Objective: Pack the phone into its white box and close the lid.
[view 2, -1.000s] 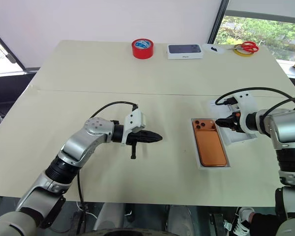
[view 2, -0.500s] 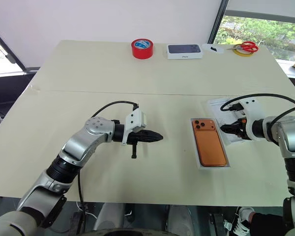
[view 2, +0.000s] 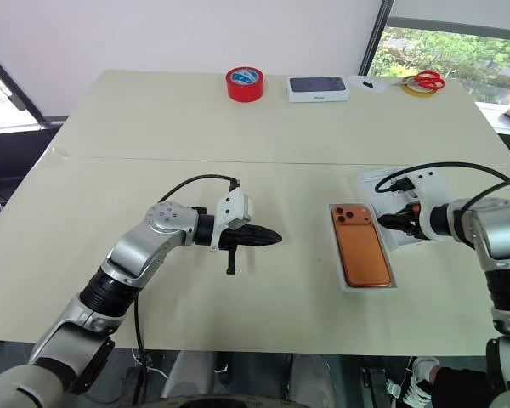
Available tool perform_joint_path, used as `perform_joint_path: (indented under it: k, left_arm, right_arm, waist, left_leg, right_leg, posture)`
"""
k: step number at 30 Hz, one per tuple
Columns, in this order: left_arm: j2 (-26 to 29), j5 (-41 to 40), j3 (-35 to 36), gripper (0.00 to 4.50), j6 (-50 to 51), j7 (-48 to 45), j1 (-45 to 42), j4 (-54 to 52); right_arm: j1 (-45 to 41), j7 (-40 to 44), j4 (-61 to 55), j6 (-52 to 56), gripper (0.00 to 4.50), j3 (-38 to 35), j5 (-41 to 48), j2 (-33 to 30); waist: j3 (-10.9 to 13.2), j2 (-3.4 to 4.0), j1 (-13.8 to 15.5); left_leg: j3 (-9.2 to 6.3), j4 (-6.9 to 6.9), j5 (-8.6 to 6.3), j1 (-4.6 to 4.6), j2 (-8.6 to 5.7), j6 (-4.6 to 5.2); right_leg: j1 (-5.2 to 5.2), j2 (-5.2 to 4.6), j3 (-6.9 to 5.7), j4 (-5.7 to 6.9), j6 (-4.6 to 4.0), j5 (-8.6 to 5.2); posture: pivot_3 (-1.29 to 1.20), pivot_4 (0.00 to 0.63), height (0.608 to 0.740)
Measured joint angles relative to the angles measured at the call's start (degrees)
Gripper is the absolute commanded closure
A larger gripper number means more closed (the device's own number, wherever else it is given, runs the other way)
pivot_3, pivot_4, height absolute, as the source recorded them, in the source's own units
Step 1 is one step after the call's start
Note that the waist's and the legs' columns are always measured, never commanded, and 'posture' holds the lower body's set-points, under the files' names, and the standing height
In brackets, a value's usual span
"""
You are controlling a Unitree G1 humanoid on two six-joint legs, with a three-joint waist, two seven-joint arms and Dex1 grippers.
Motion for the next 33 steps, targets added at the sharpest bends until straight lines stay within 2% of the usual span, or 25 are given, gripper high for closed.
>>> perform_joint_path:
  k: [1,2,3,6,7,15,19,21,24,27,29,31,33]
  left_arm:
    - [-0.1,-0.08,0.12,4.5,-0.37,-0.05,0.0,-0.02]
    - [-0.11,-0.13,0.26,4.5,-0.47,-0.08,0.01,-0.04]
    - [-0.04,-0.15,0.47,4.5,-0.51,-0.11,0.05,-0.06]
    - [0.32,-0.27,0.71,4.5,-1.11,-0.16,0.28,-0.44]
    - [0.49,-0.37,0.78,4.5,-1.44,-0.17,0.45,-0.81]
    - [0.95,-0.42,0.93,4.5,-1.63,-0.04,1.14,-1.44]
    - [1.08,-0.4,1.56,4.5,-2.25,0.25,1.14,-1.06]
    - [1.28,-0.4,2.86,4.5,-2.54,0.95,1.01,0.22]
    - [1.36,-0.4,4.45,4.5,-2.67,1.65,0.33,2.55]
    - [1.95,-0.37,6.33,4.5,-2.92,2.12,-0.14,5.06]
    - [2.05,-0.33,6.8,4.5,-3.3,2.16,-0.41,6.21]
    - [1.79,-0.24,6.85,4.5,-4.12,2.13,-0.96,7.27]
    - [1.72,-0.05,7.05,4.5,-4.73,2.17,-1.42,8.32]
  right_arm:
    - [-0.91,0.11,1.03,-0.4,2.06,1.1,-0.39,0.11]
    - [-1.51,0.24,1.94,-0.71,2.56,1.73,-0.64,0.28]
    - [-2.14,0.53,3.02,-1.17,2.79,2.62,-0.83,0.47]
    - [-3.26,1.15,5.12,-1.94,4.29,3.8,-1.3,1.57]
    - [-3.52,1.17,5.64,-1.99,4.4,3.91,-1.57,1.78]
    - [-4.36,-0.17,6.98,-0.23,4.4,0.91,-1.43,1.97]
    - [-6.23,-1.95,4.32,8.06,4.4,-8.73,2.51,2.46]
    - [-10.35,-3.15,1.76,16.42,4.4,-17.07,5.41,5.07]
    - [-14.36,-7.06,-2.21,23.36,4.4,-26.61,15.51,8.27]
    - [-11.07,-18.23,-4.23,24.53,4.4,-30.16,34.25,12.21]
    - [-8.74,-26.44,-4.17,24.56,4.4,-30.2,45.44,14.77]
    - [-4.49,-40.39,-5.22,20.46,4.4,-27.26,64.18,14.68]
    - [2.34,-54.21,-10.4,10.57,4.4,-21.98,82.38,14.21]
  waist:
    - [0.0,0.0,-0.12]
    - [0.0,0.0,-0.23]
    - [0.0,0.0,-0.28]
    - [0.0,0.0,-0.75]
    - [0.0,0.0,-0.84]
    - [0.0,0.01,-0.78]
    - [0.06,0.13,-0.84]
    - [0.06,0.16,-1.22]
    - [0.05,0.14,-1.21]
    - [0.05,0.14,-0.88]
    - [0.06,0.15,-0.76]
    - [0.07,0.15,-0.58]
    - [0.07,0.12,-0.7]
  left_leg:
    - [0.0,-0.01,0.0,0.0,0.0,0.0]
    - [-0.01,-0.01,0.0,0.0,0.0,0.0]
    - [0.0,-0.01,0.0,-0.01,-0.01,-0.01]
    - [0.01,0.01,0.03,-0.01,-0.01,-0.05]
    - [0.01,0.01,0.03,0.0,-0.01,-0.05]
    - [0.02,0.01,0.02,-0.01,-0.01,-0.04]
    - [0.02,0.0,0.02,0.0,0.0,-0.04]
    - [-0.01,-0.04,0.0,0.03,0.04,0.0]
    - [-0.08,-0.08,-0.02,0.04,0.06,0.03]
    - [-0.07,-0.04,-0.04,0.02,0.04,0.07]
    - [-0.03,-0.03,-0.06,-0.02,-0.01,0.1]
    - [-0.03,0.0,-0.07,-0.05,-0.01,0.12]
    - [-0.02,0.01,-0.09,-0.03,-0.01,0.15]
  right_leg:
    - [0.0,0.0,0.0,0.0,0.0,0.0]
    - [0.0,0.0,0.0,0.0,0.0,0.0]
    - [0.0,0.0,-0.01,0.0,0.0,0.0]
    - [0.02,-0.01,0.0,0.0,0.0,0.0]
    - [0.01,-0.01,0.0,0.01,0.0,0.0]
    - [0.0,-0.02,0.0,0.03,0.0,0.0]
    - [-0.04,-0.02,0.02,0.07,0.0,0.0]
    - [-0.07,-0.01,0.06,0.12,0.0,0.0]
    - [-0.04,0.04,0.03,0.13,-0.01,0.0]
    - [0.0,0.0,0.03,0.11,-0.01,0.0]
    - [-0.04,-0.05,0.03,0.13,-0.01,0.0]
    - [-0.02,-0.06,0.0,0.12,0.0,0.0]
    - [0.02,-0.06,-0.02,0.1,0.03,-0.02]
  posture:
    - [0.0,0.15,0.73]
    - [0.0,0.15,0.73]
    - [0.0,0.15,0.73]
    - [0.0,0.15,0.73]
    - [0.0,0.15,0.73]
    - [0.0,0.15,0.73]
    - [0.0,0.15,0.73]
    - [0.0,0.15,0.73]
    - [0.0,0.15,0.73]
    - [0.0,0.15,0.73]
    - [0.0,0.15,0.73]
    - [0.0,0.15,0.73]
    - [0.0,0.15,0.73]
